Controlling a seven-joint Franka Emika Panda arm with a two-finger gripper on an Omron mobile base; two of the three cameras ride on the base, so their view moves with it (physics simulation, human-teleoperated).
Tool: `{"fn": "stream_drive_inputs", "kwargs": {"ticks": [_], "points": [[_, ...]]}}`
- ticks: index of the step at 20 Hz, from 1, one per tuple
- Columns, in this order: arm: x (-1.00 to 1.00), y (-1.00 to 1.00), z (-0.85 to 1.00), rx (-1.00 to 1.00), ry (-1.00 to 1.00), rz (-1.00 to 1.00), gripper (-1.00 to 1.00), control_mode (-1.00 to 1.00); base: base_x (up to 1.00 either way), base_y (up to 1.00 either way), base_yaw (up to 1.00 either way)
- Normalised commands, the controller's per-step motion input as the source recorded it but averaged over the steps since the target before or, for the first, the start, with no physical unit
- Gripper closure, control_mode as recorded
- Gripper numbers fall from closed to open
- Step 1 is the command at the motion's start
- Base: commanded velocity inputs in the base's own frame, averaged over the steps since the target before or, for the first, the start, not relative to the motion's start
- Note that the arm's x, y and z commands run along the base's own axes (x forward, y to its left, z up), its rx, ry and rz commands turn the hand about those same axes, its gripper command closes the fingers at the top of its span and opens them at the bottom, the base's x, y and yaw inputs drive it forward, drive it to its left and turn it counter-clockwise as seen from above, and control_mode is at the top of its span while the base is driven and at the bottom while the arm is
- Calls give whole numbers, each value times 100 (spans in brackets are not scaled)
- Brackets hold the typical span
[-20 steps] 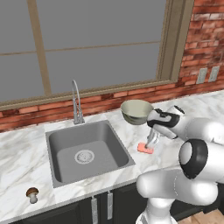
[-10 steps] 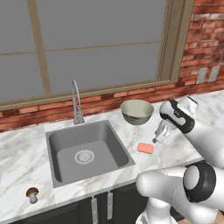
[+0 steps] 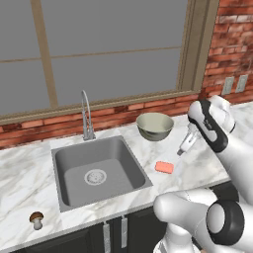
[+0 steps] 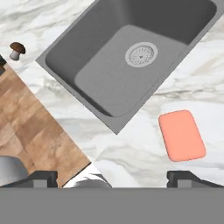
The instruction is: Open the cabinet. Pick the bar soap and place it next to the sink. Then close the cabinet.
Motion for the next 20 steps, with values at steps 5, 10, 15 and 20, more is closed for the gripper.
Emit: {"fn": "stream_drive_inputs", "kwargs": {"ticks": [5,10,15,20], "points": [[-59,12,65,0,6,-7,-100,-100,0,0,0],[-72,24,63,0,0,-12,-100,-100,0,0,0],[-79,58,55,0,0,-14,-100,-100,0,0,0],[-58,62,40,-4,-3,-14,-100,-100,0,0,0]]}}
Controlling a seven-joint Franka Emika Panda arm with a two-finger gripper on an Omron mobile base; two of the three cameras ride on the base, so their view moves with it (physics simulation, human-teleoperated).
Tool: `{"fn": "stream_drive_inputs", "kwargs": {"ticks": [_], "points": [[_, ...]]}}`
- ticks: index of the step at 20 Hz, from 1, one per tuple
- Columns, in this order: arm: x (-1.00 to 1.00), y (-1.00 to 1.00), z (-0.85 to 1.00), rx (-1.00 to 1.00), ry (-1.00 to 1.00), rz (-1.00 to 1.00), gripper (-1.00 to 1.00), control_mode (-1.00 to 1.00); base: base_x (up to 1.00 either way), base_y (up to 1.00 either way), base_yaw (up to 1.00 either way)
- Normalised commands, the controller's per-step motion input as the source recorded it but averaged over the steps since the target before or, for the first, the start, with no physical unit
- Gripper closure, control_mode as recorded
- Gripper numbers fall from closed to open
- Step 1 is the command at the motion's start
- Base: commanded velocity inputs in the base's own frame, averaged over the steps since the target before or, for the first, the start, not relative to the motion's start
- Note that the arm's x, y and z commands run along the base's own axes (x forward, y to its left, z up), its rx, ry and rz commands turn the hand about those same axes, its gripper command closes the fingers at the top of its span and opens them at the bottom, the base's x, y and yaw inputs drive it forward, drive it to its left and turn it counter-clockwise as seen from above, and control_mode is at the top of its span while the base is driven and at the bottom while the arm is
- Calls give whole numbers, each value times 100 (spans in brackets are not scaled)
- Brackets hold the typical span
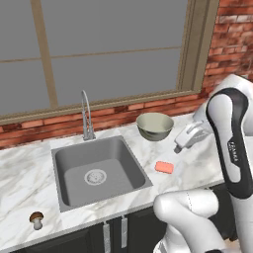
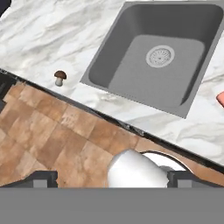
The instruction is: Open the cabinet. Pick the bar soap and place it next to the sink. Then close the cabinet.
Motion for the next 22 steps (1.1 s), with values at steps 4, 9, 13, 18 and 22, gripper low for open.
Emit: {"fn": "stream_drive_inputs", "kwargs": {"ticks": [4,9,13,18,22], "points": [[-49,40,35,-11,-1,-17,-100,-100,0,0,0],[-5,1,15,-24,0,-15,-100,-100,0,0,0],[0,0,9,-26,0,-10,-100,-100,0,0,0],[0,0,7,-22,0,-13,-100,-100,0,0,0],[-32,0,35,-4,-3,-11,-100,-100,0,0,0]]}}
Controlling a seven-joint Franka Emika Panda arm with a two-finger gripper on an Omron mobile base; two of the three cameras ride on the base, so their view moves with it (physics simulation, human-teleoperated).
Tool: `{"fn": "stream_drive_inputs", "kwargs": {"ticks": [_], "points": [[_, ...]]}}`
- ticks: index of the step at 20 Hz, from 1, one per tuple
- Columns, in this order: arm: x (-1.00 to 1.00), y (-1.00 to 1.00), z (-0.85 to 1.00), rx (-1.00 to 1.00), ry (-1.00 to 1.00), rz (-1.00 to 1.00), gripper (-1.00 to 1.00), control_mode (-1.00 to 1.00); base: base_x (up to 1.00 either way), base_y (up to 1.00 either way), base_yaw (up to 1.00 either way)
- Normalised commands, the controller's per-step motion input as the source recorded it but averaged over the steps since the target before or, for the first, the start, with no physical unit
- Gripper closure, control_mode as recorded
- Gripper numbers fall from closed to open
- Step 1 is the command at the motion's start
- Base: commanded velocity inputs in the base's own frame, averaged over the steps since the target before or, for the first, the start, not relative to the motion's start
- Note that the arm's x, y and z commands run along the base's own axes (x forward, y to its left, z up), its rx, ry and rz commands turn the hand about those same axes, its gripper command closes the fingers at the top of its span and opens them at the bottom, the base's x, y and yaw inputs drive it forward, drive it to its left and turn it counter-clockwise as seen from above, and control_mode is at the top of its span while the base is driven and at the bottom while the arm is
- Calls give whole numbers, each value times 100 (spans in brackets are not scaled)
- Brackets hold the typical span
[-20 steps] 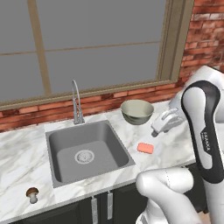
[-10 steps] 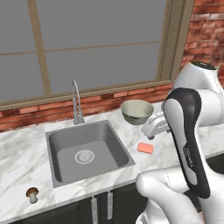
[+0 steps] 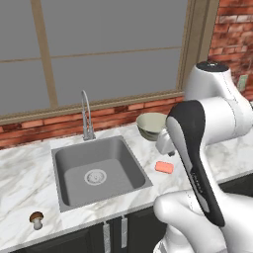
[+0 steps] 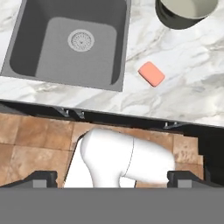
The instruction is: Open the cabinet. Pick the bar soap and place it next to the sink. Then close the cabinet.
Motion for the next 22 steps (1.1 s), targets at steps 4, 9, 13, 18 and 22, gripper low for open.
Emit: {"fn": "stream_drive_inputs", "kwargs": {"ticks": [4,9,13,18,22], "points": [[-43,0,43,0,-13,-4,-100,-100,0,0,0],[-29,1,27,0,-11,-1,-100,-100,0,0,0],[0,7,0,0,0,0,-100,-100,0,0,0],[0,0,0,0,0,0,-100,-100,0,0,0],[0,0,0,0,0,0,-100,100,0,0,0]]}}
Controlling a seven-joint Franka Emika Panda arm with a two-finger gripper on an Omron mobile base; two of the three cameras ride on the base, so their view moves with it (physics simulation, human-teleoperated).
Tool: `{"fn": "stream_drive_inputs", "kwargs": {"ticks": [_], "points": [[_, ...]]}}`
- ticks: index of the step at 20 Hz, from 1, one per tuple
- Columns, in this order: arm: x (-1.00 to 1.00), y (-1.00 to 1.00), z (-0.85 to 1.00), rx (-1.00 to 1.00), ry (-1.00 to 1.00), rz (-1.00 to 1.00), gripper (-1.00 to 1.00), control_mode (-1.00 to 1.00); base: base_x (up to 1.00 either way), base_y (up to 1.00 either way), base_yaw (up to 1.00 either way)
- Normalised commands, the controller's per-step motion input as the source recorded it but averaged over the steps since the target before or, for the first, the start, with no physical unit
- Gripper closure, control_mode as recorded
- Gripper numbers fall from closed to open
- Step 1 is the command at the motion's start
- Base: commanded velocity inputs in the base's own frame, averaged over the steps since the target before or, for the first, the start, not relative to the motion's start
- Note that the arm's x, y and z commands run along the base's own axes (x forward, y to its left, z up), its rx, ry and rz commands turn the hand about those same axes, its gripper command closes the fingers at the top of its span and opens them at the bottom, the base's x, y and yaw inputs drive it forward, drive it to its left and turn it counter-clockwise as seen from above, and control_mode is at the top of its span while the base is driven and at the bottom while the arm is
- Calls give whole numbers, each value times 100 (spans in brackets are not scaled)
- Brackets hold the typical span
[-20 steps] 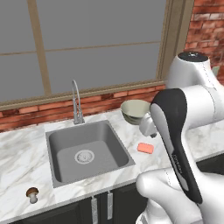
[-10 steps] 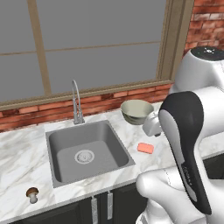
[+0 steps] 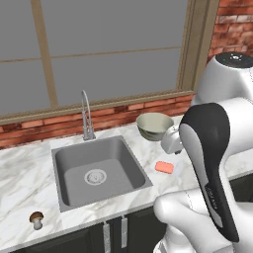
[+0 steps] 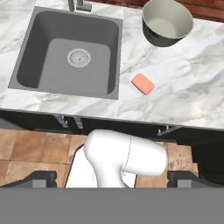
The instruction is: Open the cabinet. Pick the bar soap and place it next to the sink. Then close the cabinet.
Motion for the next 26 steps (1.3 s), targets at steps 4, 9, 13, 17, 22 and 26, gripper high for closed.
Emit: {"fn": "stream_drive_inputs", "kwargs": {"ticks": [4,9,13,17,22,26], "points": [[0,0,0,0,0,0,-100,100,-9,-34,-3],[0,0,0,0,0,0,-100,100,-17,-69,-14],[0,0,0,0,0,0,-100,100,4,-34,-21],[0,0,0,0,0,0,-100,100,0,-14,-32],[0,0,0,0,0,0,-100,100,11,0,-48],[0,0,0,0,0,0,-100,100,0,-2,-68]]}}
